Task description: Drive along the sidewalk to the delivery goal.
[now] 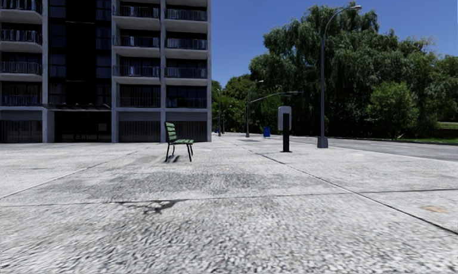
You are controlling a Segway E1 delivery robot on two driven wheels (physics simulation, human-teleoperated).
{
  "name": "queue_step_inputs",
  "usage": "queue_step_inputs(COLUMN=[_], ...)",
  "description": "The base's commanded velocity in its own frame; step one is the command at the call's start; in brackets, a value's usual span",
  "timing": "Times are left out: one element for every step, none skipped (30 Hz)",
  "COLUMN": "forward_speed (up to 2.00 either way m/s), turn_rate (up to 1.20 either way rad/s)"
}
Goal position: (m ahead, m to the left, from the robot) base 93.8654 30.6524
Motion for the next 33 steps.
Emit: queue_step_inputs(forward_speed=[2.0,2.0,2.0,2.0,2.0,2.0,2.0,2.0,2.0,2.0,2.0,2.0,2.0,2.0,2.0,2.0,2.0,2.0,2.0,2.0,2.0,2.0,2.0,2.0,2.0,2.0,2.0,2.0,2.0,2.0,2.0,2.0,2.0], turn_rate=[-0.43,-0.69,-1.2,-1.2,-1.2,-1.2,-0.43,-0.03,0.0,0.0,0.0,0.0,0.0,0.0,0.0,0.0,0.0,0.0,0.0,0.0,0.0,0.0,0.0,0.0,0.0,0.0,0.0,0.0,0.0,0.0,0.0,0.0,0.0])
